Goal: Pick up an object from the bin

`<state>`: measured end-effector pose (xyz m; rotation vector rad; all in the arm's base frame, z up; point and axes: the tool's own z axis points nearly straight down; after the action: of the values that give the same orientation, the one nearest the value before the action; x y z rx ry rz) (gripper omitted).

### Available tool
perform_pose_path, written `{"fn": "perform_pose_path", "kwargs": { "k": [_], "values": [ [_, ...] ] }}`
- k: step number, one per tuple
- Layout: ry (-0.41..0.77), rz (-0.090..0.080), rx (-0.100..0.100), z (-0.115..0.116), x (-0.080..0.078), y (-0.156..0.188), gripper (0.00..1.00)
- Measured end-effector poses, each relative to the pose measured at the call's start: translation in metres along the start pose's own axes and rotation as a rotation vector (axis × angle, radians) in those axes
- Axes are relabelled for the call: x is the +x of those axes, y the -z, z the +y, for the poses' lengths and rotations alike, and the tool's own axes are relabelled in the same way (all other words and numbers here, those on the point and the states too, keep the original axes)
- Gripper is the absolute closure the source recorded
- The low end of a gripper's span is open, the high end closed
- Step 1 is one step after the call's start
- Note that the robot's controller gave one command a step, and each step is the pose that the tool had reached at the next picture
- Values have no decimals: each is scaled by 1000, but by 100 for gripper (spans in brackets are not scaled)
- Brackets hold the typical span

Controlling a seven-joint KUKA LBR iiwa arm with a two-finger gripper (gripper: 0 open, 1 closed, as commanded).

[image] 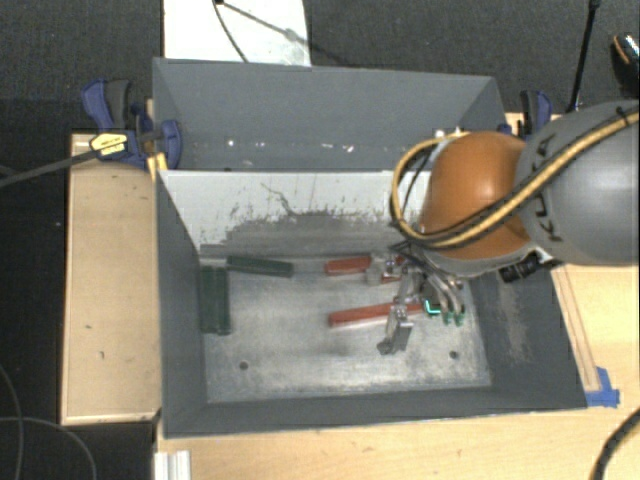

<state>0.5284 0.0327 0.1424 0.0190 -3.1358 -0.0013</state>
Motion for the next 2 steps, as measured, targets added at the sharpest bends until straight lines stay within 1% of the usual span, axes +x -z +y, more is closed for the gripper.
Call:
{"fn": "perform_pose_path", "kwargs": {
  "k": [1,2],
  "values": [
    [101,-8,1,-16,-57,-71,0],
    [-156,-6,-3,42,-9,-43,0]
  ]
}}
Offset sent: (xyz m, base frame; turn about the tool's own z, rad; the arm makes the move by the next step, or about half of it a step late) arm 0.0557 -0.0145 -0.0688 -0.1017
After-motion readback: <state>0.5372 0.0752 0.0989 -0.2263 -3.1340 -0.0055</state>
